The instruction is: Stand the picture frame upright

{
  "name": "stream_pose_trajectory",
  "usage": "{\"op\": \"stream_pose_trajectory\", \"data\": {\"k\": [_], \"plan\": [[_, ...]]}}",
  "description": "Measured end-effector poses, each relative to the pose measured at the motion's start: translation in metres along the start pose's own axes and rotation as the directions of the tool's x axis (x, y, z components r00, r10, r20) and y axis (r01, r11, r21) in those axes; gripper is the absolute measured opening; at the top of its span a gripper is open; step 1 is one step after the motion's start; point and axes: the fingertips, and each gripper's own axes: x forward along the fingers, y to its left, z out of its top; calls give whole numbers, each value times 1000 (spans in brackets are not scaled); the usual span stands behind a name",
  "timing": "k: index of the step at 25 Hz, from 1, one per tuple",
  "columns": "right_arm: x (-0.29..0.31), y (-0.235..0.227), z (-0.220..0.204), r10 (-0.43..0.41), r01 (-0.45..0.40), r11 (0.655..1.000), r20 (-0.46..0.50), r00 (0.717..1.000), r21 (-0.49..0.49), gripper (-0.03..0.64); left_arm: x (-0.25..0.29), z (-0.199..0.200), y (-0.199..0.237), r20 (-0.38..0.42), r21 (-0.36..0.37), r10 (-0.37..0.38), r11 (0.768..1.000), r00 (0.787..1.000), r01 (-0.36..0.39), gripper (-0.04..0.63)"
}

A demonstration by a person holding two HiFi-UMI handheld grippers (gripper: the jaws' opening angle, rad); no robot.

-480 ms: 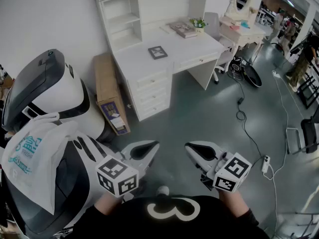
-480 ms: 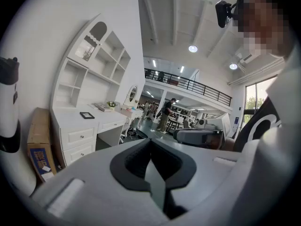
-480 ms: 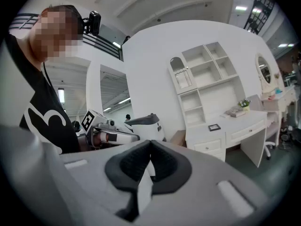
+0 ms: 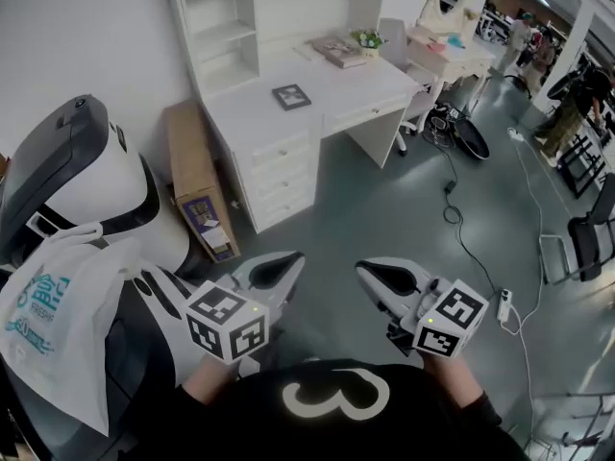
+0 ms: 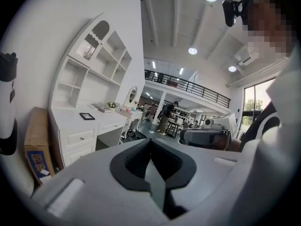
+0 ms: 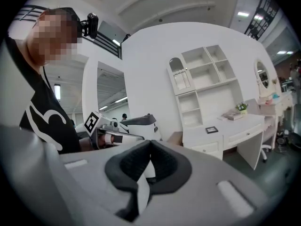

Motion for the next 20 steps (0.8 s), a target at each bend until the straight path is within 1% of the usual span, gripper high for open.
{"op": "stream_pose_trajectory", "data": {"k": [2, 6, 12, 16, 20], "plan": [[1, 1, 1, 7, -7, 999, 10, 1000, 36, 2, -1, -1, 4, 1, -6, -2, 1000, 1000, 2, 9], [4, -10, 2, -6, 4, 994, 19, 1000, 106, 2, 0, -1, 12, 6, -14, 2, 1000, 1000, -1, 9], [15, -35, -3, -12, 12, 997, 0, 1000, 75, 2, 16, -2, 28, -1, -15, 20, 1000, 1000, -20, 9], [27, -67, -6, 11, -11, 996, -1, 1000, 93, 2, 41, 7, 47, 4, -3, 43, 999, 999, -43, 9], [47, -118, 1, 36, -36, 993, 2, 999, 115, 2, 82, 19, 75, -4, -5, 72, 997, 997, -72, 9]]}}
